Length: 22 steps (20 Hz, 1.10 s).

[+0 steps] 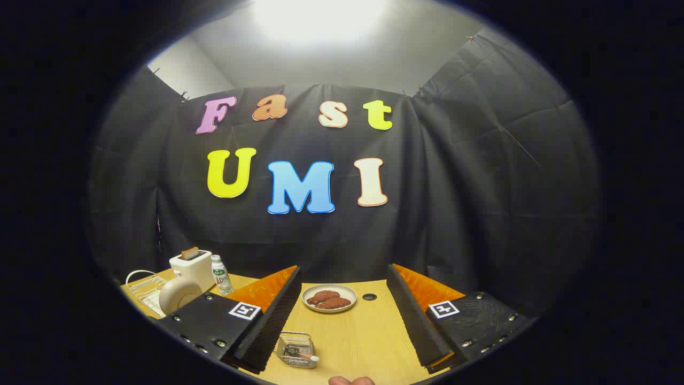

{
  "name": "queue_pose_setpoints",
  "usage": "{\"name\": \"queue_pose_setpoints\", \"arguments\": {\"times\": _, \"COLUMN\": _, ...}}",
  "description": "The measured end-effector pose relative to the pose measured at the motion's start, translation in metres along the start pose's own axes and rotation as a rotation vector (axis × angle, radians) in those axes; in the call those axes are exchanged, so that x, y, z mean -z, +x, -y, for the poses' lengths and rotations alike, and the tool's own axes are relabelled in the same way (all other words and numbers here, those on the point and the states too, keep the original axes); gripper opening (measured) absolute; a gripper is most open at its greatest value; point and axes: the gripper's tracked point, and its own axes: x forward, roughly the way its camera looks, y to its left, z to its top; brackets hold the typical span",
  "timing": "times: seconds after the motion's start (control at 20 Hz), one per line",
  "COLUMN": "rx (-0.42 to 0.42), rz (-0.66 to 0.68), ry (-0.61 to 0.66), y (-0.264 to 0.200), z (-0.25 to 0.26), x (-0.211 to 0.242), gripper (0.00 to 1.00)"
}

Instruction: Take the plate from the dish rack, then take the spoon from the basket and place it into the plate.

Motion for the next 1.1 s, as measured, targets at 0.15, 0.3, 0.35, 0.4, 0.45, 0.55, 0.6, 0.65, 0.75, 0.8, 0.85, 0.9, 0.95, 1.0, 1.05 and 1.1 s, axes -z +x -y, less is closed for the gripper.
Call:
{"name": "queue_pose_setpoints", "arguments": {"times": 0.15, "rx": 0.008, "rz": 0.021, "ry": 0.024, "y": -0.005, "z": -0.015, "x": -0.019, "gripper": 0.99}}
{"name": "queue_pose_setpoints", "arguments": {"times": 0.3, "rx": 0.008, "rz": 0.027, "ry": 0.046, "y": 0.0, "z": -0.029, "x": -0.03, "gripper": 0.99}}
{"name": "queue_pose_setpoints", "arguments": {"times": 0.35, "rx": 0.001, "rz": 0.029, "ry": 0.055, "y": 0.002, "z": -0.036, "x": -0.034, "gripper": 0.99}}
{"name": "queue_pose_setpoints", "arguments": {"times": 0.4, "rx": -0.001, "rz": 0.033, "ry": 0.056, "y": 0.004, "z": -0.04, "x": -0.034, "gripper": 0.98}}
{"name": "queue_pose_setpoints", "arguments": {"times": 0.45, "rx": 0.009, "rz": 0.041, "ry": 0.053, "y": 0.005, "z": -0.041, "x": -0.036, "gripper": 0.99}}
{"name": "queue_pose_setpoints", "arguments": {"times": 0.55, "rx": 0.0, "rz": 0.029, "ry": 0.052, "y": 0.011, "z": -0.052, "x": -0.033, "gripper": 0.98}}
{"name": "queue_pose_setpoints", "arguments": {"times": 0.6, "rx": -0.003, "rz": 0.036, "ry": 0.046, "y": 0.012, "z": -0.058, "x": -0.035, "gripper": 0.99}}
{"name": "queue_pose_setpoints", "arguments": {"times": 0.65, "rx": -0.011, "rz": 0.036, "ry": 0.045, "y": 0.015, "z": -0.061, "x": -0.037, "gripper": 0.99}}
{"name": "queue_pose_setpoints", "arguments": {"times": 0.75, "rx": -0.04, "rz": 0.025, "ry": 0.042, "y": 0.017, "z": -0.077, "x": -0.034, "gripper": 0.99}}
{"name": "queue_pose_setpoints", "arguments": {"times": 0.8, "rx": -0.057, "rz": 0.021, "ry": 0.034, "y": 0.019, "z": -0.084, "x": -0.034, "gripper": 0.99}}
{"name": "queue_pose_setpoints", "arguments": {"times": 0.85, "rx": -0.073, "rz": 0.02, "ry": 0.024, "y": 0.021, "z": -0.092, "x": -0.037, "gripper": 0.99}}
{"name": "queue_pose_setpoints", "arguments": {"times": 0.9, "rx": -0.087, "rz": 0.018, "ry": 0.017, "y": 0.023, "z": -0.1, "x": -0.039, "gripper": 0.99}}
{"name": "queue_pose_setpoints", "arguments": {"times": 0.95, "rx": -0.101, "rz": 0.013, "ry": 0.014, "y": 0.025, "z": -0.107, "x": -0.04, "gripper": 0.99}}
{"name": "queue_pose_setpoints", "arguments": {"times": 1.0, "rx": -0.113, "rz": 0.01, "ry": 0.017, "y": 0.027, "z": -0.115, "x": -0.041, "gripper": 0.98}}
{"name": "queue_pose_setpoints", "arguments": {"times": 1.05, "rx": -0.126, "rz": 0.002, "ry": 0.023, "y": 0.03, "z": -0.124, "x": -0.041, "gripper": 0.98}}
{"name": "queue_pose_setpoints", "arguments": {"times": 1.1, "rx": -0.138, "rz": -0.02, "ry": 0.021, "y": 0.034, "z": -0.134, "x": -0.036, "gripper": 0.99}}
